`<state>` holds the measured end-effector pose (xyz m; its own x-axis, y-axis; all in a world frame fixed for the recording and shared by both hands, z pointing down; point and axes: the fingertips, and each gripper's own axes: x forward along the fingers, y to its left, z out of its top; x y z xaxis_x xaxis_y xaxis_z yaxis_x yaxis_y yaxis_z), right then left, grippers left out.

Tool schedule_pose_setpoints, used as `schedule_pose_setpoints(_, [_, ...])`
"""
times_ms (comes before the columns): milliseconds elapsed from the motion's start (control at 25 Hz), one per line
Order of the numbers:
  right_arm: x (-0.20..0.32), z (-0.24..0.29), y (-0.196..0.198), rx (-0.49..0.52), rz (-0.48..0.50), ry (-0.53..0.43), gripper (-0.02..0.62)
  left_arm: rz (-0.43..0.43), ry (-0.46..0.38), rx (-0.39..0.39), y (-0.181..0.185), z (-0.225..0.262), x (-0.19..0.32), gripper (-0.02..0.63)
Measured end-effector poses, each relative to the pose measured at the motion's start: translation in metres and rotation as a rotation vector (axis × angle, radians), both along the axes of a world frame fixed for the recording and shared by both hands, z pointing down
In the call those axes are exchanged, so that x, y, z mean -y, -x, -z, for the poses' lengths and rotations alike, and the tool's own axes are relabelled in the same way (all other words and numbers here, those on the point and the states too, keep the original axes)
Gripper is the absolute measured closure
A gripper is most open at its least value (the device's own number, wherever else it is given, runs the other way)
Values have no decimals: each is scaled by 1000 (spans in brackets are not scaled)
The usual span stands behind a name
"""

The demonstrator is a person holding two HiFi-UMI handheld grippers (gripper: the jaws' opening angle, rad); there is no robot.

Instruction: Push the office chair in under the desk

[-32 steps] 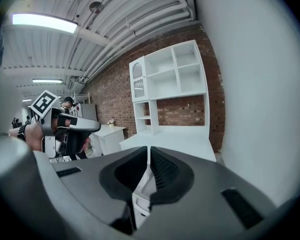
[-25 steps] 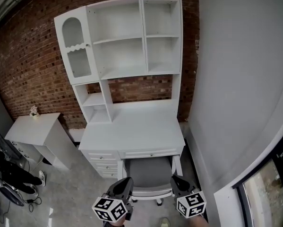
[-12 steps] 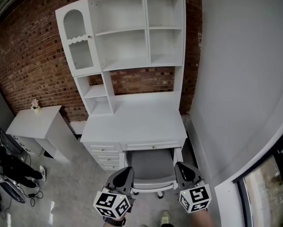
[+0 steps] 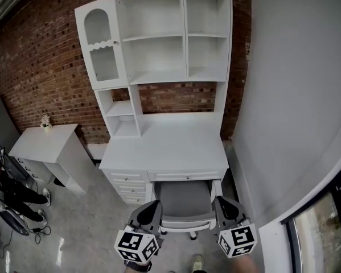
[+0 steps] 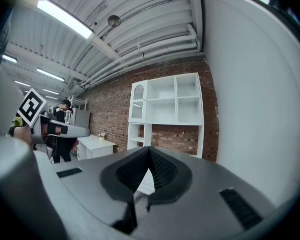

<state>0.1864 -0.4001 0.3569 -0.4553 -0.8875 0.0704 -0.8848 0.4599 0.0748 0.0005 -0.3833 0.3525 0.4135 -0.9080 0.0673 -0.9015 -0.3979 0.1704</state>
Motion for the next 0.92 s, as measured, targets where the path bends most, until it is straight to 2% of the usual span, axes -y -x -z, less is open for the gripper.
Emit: schedule_pose_setpoints(920, [5,-7,3,-9,5,12,592,12,16,16,6,-4,11,600])
